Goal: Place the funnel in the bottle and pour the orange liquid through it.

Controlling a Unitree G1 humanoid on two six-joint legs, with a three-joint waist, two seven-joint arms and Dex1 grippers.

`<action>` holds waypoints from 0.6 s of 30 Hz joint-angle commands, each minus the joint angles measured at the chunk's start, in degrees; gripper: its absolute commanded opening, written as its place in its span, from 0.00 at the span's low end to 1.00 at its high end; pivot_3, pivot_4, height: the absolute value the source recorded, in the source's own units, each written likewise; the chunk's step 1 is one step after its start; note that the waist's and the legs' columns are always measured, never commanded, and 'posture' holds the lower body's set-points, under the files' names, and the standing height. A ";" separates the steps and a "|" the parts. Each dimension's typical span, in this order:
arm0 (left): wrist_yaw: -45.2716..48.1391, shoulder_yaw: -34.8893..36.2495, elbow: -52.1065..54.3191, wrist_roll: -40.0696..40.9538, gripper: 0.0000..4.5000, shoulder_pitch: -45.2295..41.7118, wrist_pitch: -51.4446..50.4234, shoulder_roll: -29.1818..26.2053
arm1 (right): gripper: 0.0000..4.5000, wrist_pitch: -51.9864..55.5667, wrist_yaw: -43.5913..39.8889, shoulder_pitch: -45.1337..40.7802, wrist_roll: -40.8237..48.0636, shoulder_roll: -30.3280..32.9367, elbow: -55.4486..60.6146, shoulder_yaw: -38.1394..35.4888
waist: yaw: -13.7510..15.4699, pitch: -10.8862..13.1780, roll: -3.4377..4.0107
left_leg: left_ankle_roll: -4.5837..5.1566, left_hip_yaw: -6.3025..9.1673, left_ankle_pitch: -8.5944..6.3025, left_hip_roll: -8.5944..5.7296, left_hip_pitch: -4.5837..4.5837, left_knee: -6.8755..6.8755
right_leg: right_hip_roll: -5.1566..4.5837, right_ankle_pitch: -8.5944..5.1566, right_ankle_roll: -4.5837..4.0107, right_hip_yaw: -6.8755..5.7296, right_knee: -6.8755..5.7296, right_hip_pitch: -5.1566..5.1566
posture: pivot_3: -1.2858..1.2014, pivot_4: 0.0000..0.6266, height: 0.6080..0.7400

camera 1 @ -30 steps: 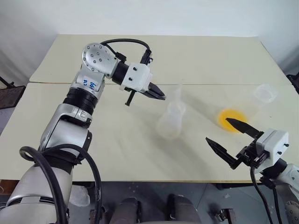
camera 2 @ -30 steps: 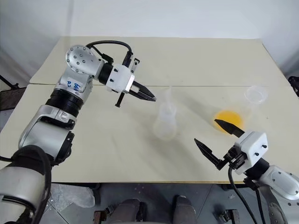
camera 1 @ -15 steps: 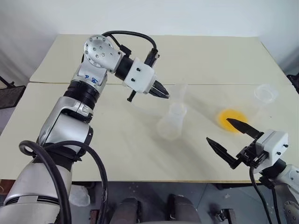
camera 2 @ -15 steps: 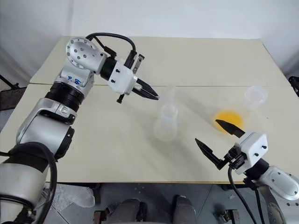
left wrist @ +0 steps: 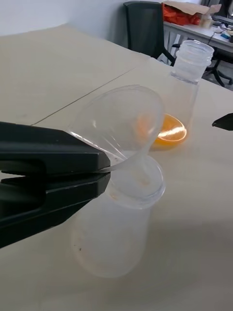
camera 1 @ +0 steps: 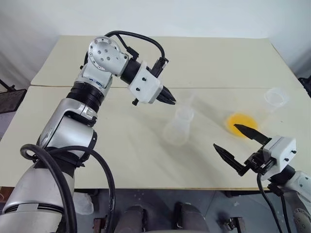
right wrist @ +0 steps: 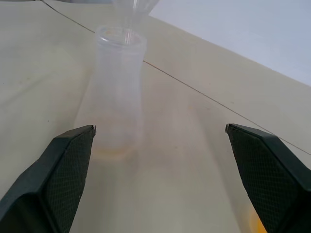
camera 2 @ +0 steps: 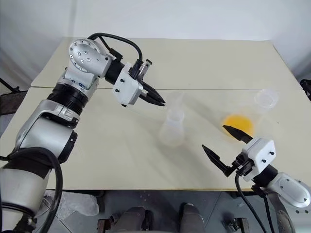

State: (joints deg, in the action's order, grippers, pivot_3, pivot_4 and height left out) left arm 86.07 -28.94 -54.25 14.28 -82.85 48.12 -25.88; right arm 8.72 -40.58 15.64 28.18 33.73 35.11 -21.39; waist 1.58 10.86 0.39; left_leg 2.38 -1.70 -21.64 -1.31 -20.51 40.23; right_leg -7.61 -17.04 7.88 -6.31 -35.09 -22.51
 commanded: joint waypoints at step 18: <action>6.39 7.98 9.35 11.48 0.99 0.16 -21.72 -2.01 | 1.00 -1.94 -0.38 0.59 0.71 0.35 0.65 -2.29 | -0.12 0.00 0.00 | 0.01 -0.01 0.00 0.02 -0.01 0.01 | 0.00 0.00 0.00 0.00 -0.02 -0.01 | 0.52 0.24 1.00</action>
State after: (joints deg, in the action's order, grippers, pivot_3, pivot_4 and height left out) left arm 86.07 -24.67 -47.42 22.64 -82.51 32.65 -26.22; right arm 7.58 -40.94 15.61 27.87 33.73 34.02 -21.17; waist 1.47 10.86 0.39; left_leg 2.40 -1.70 -21.64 -1.29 -20.52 40.24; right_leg -7.61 -17.04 7.88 -6.31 -35.11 -22.52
